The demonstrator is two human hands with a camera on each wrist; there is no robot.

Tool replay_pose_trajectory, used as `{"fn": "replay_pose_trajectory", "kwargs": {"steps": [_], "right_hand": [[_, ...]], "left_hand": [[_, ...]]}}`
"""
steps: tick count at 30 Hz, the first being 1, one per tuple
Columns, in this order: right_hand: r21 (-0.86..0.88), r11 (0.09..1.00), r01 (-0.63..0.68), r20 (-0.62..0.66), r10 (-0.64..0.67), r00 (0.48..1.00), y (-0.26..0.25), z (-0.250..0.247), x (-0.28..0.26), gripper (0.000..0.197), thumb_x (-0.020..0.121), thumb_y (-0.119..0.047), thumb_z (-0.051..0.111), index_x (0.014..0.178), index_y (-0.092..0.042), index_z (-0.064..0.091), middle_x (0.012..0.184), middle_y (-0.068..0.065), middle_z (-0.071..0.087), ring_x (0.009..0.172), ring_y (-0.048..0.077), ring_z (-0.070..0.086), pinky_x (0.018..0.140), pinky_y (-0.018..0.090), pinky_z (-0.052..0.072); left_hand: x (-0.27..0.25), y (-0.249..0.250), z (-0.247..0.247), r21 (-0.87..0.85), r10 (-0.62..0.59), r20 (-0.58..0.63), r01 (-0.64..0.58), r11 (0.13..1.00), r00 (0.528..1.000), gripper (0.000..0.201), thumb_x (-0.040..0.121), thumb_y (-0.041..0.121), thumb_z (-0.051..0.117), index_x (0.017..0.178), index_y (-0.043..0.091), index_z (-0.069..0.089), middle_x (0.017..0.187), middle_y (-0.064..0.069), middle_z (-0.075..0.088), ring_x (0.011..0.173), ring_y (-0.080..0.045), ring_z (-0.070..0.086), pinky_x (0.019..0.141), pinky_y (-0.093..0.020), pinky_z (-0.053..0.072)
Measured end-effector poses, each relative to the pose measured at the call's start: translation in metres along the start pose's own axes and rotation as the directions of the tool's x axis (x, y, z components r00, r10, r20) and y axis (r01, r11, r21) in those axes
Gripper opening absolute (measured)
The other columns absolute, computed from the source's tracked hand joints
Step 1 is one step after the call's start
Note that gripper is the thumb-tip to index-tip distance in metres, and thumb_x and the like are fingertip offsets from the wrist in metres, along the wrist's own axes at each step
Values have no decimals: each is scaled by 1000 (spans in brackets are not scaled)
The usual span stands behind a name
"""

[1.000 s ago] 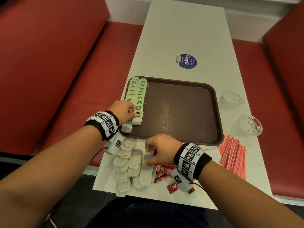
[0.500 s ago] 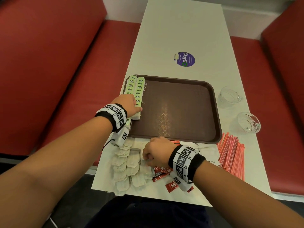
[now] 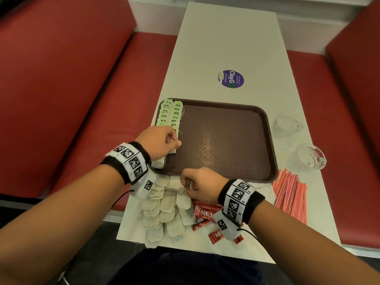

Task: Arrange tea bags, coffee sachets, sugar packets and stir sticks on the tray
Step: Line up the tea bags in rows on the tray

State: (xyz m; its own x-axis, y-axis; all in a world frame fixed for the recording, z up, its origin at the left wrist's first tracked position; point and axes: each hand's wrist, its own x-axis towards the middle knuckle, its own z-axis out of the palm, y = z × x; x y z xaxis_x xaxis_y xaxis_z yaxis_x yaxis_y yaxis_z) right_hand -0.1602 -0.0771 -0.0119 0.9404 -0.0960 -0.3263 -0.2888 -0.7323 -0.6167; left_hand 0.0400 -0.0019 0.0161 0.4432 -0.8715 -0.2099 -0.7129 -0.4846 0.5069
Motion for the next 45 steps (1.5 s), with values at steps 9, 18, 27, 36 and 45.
{"fn": "replay_pose_trajectory", "kwargs": {"steps": [9,18,27,36,45], "right_hand": [[-36,998,-57,-22,56,998,4,-7,-2,24,90,-8,58,109,-18,68,98,-7,54,88,11,49,78,22,36],[25,981,-193,-32,193,981,-1,-9,-6,27,88,-5,52,77,-25,36,72,-4,56,65,17,51,61,42,46],[94,974,-206,-67,213,975,-1,-10,-8,31,96,-18,56,125,-20,47,103,-3,58,91,18,58,77,33,47],[149,984,-101,-173,127,977,0,-15,-6,28,87,-13,63,111,-24,58,95,-2,69,83,15,64,72,31,51],[59,997,57,-361,-32,932,-4,-16,14,13,91,-31,67,89,-20,60,80,-2,63,77,16,55,70,37,48]], "left_hand": [[-65,-9,29,199,254,449,-373,906,857,18,84,49,67,96,35,71,94,15,59,91,-6,53,83,-31,48],[-81,-12,44,336,255,554,-493,802,793,46,71,66,70,105,38,61,108,17,54,98,-11,40,87,-34,39],[-72,-12,35,168,304,381,-389,906,873,16,90,40,61,99,34,72,93,15,69,92,-7,51,86,-31,43],[-57,-9,6,-95,314,117,-305,948,942,10,95,31,65,101,33,73,90,18,71,84,1,63,79,-27,53],[-53,6,-8,-177,364,-24,-362,915,931,10,91,27,71,100,27,76,82,20,69,76,0,62,70,-17,49]]}}
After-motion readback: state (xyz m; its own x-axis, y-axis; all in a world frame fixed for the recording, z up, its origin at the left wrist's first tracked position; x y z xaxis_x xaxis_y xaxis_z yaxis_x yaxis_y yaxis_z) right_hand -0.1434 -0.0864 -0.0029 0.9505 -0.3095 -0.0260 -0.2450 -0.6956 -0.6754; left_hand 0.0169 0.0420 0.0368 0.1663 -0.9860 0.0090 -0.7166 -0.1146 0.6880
